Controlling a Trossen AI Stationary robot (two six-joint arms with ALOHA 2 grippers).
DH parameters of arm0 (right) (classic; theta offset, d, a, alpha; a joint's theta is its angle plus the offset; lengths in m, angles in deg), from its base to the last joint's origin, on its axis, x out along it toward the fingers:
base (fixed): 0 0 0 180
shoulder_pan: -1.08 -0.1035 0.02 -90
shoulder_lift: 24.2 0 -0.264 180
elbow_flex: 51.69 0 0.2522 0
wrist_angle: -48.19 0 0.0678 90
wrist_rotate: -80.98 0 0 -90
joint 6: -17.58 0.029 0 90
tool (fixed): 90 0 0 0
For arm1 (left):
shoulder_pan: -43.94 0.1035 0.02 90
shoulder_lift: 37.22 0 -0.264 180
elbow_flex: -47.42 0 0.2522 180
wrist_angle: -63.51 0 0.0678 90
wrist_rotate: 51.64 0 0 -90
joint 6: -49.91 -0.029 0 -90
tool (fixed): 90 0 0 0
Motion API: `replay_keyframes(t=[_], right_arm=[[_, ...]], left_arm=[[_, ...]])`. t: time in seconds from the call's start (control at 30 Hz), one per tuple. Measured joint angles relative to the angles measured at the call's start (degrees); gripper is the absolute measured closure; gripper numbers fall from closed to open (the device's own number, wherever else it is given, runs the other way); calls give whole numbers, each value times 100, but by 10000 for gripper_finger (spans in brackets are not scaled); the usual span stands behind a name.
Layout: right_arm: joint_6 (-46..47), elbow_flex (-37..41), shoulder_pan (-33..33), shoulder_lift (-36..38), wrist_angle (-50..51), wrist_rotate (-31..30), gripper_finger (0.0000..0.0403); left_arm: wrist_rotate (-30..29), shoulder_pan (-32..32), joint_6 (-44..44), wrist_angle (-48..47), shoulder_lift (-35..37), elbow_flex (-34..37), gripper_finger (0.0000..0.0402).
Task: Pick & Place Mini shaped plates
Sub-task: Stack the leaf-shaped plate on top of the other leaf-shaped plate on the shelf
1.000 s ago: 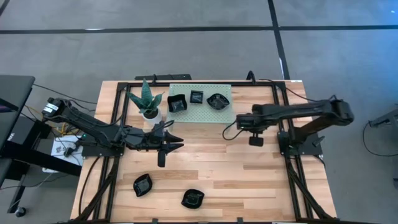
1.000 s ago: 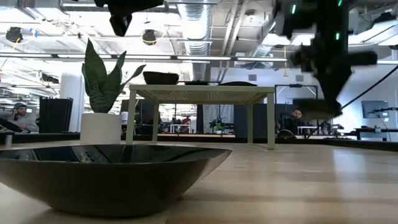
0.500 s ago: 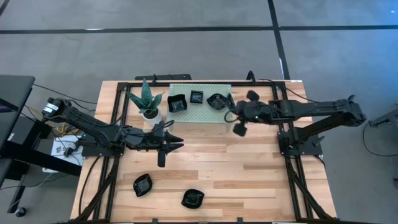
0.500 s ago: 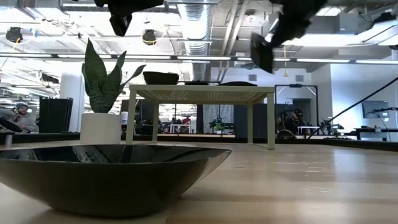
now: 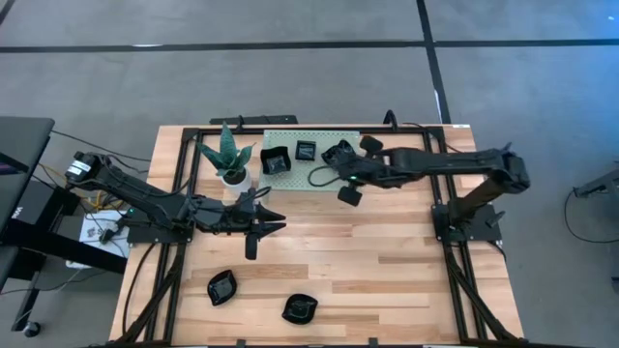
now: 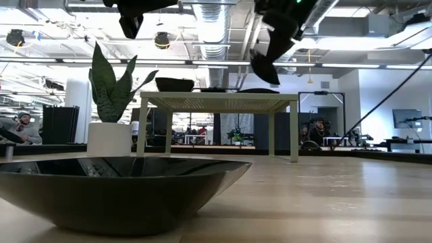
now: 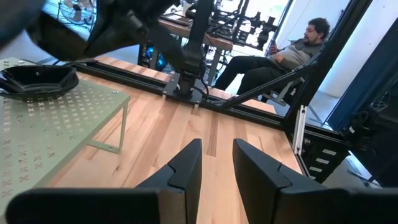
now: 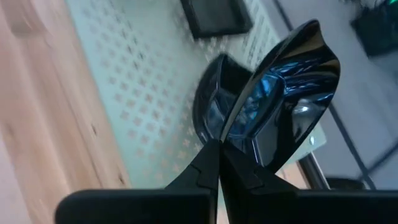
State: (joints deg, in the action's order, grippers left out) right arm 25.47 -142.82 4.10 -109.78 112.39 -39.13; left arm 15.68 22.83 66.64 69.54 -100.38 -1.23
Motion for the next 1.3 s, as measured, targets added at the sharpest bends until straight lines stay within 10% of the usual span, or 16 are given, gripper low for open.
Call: replay_keyframes(t=[0.53, 1.3], right_arm=[[-635, -1150, 204, -1224, 777, -319, 369], [585, -1767, -935, -714, 2566, -555, 324]], left_arm=[[9, -2, 2, -90, 2, 0, 309], [46, -2, 17, -92, 1, 0, 309]])
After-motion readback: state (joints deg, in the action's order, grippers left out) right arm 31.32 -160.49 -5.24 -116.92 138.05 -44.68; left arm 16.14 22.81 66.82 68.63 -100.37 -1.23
